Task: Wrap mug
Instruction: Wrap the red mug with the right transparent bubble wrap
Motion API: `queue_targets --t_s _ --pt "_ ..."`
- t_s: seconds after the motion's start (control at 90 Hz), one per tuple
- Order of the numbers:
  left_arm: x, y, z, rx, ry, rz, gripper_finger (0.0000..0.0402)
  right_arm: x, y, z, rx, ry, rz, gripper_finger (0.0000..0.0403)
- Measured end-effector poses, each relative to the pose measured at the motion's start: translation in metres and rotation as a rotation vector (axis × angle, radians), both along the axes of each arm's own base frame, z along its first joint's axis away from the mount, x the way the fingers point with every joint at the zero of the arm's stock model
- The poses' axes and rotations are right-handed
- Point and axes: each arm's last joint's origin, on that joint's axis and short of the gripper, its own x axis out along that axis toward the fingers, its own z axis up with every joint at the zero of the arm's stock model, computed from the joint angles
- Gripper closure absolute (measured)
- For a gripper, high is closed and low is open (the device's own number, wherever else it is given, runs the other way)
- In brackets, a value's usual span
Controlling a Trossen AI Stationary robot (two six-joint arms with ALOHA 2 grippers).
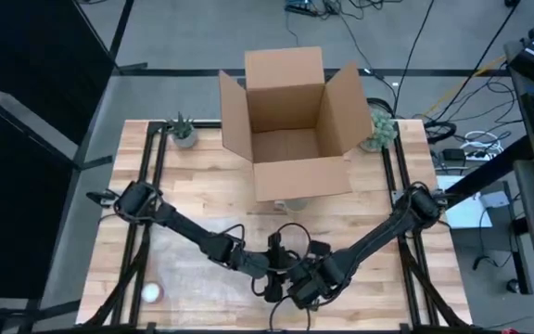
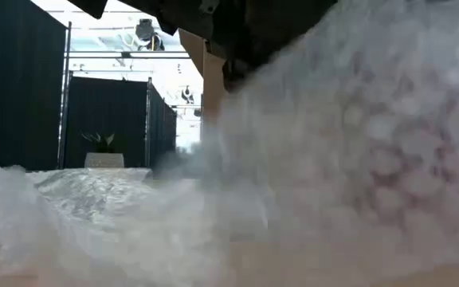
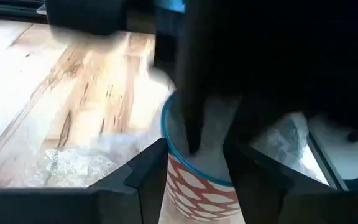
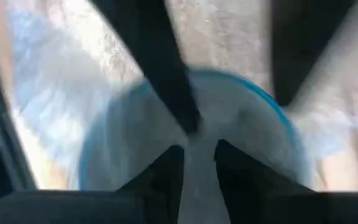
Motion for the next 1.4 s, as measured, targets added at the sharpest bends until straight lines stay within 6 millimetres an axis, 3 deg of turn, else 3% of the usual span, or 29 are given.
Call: queue_targets --t_s 0.111,0.3,0.633,0.822,0.989,1.167,1.311,1.4 --pt "0.0 0.0 0.0 0.0 -0.001 0.0 0.0251 -0.008 -0.002 0.022 0.028 -0.061 -0.015 0.0324" --pt "0.0 0.0 0.0 -0.001 -0.001 0.0 0.0251 -0.008 0.005 0.031 0.071 -0.147 -0.012 0.0324" --pt "0.0 0.0 0.001 -0.005 -0.004 -0.002 0.0251 0.015 0.012 -0.032 -0.032 -0.015 -0.014 0.0324" --pt "0.0 0.0 0.001 -0.002 -0.008 0.001 0.0251 0.019 0.01 -0.043 -0.031 0.032 -0.011 0.0324" --pt "0.0 0.0 0.001 -0.005 -0.006 0.0 0.0251 0.012 0.005 -0.023 0.019 0.025 -0.008 0.0324" --pt "0.0 0.0 0.001 -0.004 -0.003 -0.001 0.0251 -0.007 -0.001 0.025 0.085 -0.057 -0.021 0.0324" --pt "0.0 0.0 0.001 -0.004 -0.003 -0.001 0.0251 -0.021 0.002 0.041 0.121 -0.077 -0.073 0.0323" --pt "0.0 0.0 0.001 -0.004 -0.003 -0.001 0.0251 -0.026 0.005 0.039 0.099 -0.054 -0.063 0.0323"
